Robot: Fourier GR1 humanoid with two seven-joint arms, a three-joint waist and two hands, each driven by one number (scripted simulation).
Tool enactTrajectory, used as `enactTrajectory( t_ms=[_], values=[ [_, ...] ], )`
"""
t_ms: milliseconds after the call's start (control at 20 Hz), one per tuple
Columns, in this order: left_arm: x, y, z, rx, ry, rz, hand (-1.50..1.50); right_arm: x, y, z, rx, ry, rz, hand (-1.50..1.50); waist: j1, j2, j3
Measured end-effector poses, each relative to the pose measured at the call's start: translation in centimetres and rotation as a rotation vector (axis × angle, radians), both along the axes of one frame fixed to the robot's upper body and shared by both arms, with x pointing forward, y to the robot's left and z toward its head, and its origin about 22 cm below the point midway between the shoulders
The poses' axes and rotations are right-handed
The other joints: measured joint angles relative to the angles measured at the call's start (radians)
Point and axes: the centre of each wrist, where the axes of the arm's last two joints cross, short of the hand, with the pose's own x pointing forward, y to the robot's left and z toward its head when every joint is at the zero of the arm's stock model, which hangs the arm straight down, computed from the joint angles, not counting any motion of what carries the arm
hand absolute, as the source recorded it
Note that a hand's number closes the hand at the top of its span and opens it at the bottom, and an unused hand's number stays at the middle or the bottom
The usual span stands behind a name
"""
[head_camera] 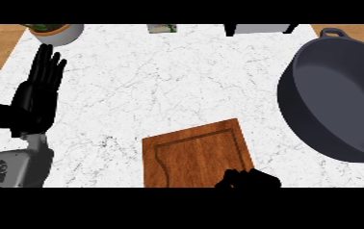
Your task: Pick the sweet potato from the cutting board and place it in the pot
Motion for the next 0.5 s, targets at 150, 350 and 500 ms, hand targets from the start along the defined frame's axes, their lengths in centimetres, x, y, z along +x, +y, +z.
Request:
enactTrajectory(
  t_ms=[150,350,500],
  values=[
    [0.0,-0.2,0.0,-0.001,-0.008,-0.015,0.00,-0.6,-3.3,2.0,0.047,-0.065,-0.094,1.50,0.012,0.006,0.000],
    [0.0,-0.9,0.2,-0.004,-0.012,-0.027,0.00,-0.2,-7.1,2.7,-0.005,-0.143,-0.225,1.50,0.023,0.011,0.001],
    [0.2,-0.7,0.4,-0.002,-0.018,-0.035,0.00,0.6,-9.7,2.5,-0.058,-0.168,-0.293,1.50,0.031,0.016,0.002]
  ],
)
